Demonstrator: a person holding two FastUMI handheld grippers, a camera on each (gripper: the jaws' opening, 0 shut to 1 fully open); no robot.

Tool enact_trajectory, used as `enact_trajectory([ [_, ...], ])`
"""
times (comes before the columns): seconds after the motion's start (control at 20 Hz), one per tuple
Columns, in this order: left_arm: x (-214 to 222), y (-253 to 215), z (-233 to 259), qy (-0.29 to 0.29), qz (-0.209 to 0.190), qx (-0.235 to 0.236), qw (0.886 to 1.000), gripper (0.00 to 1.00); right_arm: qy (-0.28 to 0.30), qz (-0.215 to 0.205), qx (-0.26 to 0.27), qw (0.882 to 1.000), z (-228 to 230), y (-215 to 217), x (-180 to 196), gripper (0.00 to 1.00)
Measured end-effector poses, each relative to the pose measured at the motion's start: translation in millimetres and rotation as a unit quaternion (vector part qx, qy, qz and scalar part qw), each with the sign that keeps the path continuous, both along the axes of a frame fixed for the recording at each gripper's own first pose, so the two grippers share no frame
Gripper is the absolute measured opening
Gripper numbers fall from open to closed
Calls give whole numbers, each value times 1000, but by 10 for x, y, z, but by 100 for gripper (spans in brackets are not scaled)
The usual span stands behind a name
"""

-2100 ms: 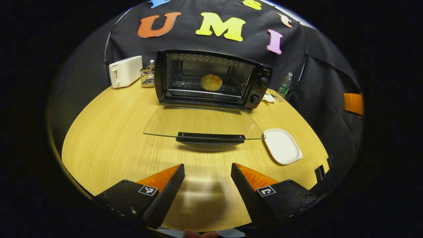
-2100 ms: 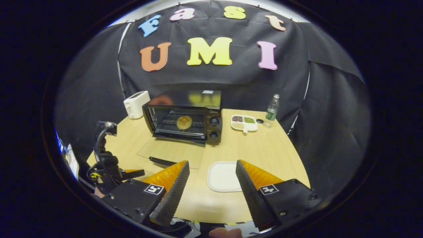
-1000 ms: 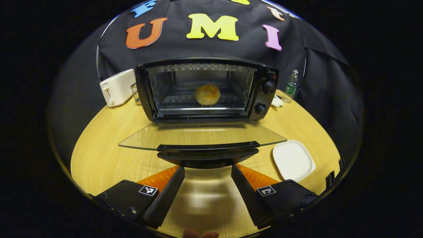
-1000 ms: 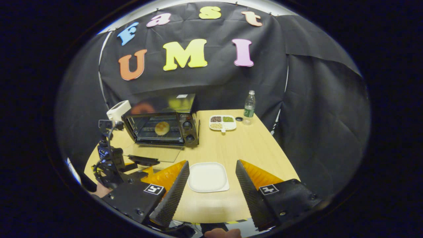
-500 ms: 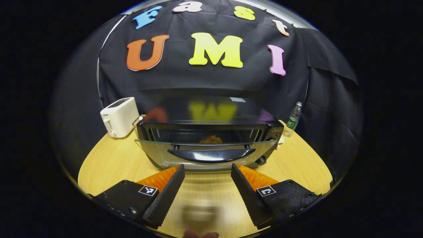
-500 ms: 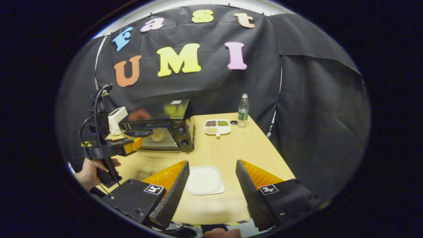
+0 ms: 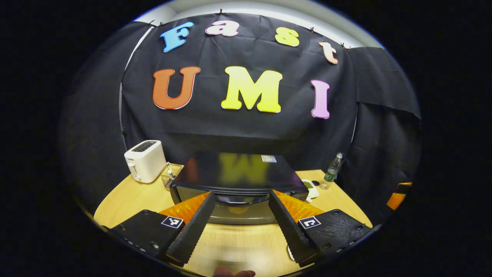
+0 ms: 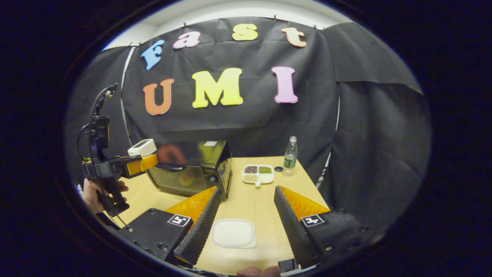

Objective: Open the electric oven with the left hand, put the food in, and close the electric oven.

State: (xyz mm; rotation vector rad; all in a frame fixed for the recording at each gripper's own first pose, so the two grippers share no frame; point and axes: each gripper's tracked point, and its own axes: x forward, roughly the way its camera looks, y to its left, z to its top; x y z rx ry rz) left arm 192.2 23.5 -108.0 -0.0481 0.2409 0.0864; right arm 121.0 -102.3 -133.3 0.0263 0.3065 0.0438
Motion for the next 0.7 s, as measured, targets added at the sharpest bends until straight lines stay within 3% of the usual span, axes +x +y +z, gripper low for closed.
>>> enact_trajectory([
  [0.3, -658, -26, 788, -68, 14, 1, 998, 93, -60, 40, 5, 997, 404, 398, -115, 91],
  [0.7, -2206, 98, 1091, -97, 8, 12, 995, 93, -100, 42, 7, 994, 789, 1017, -1213, 100],
])
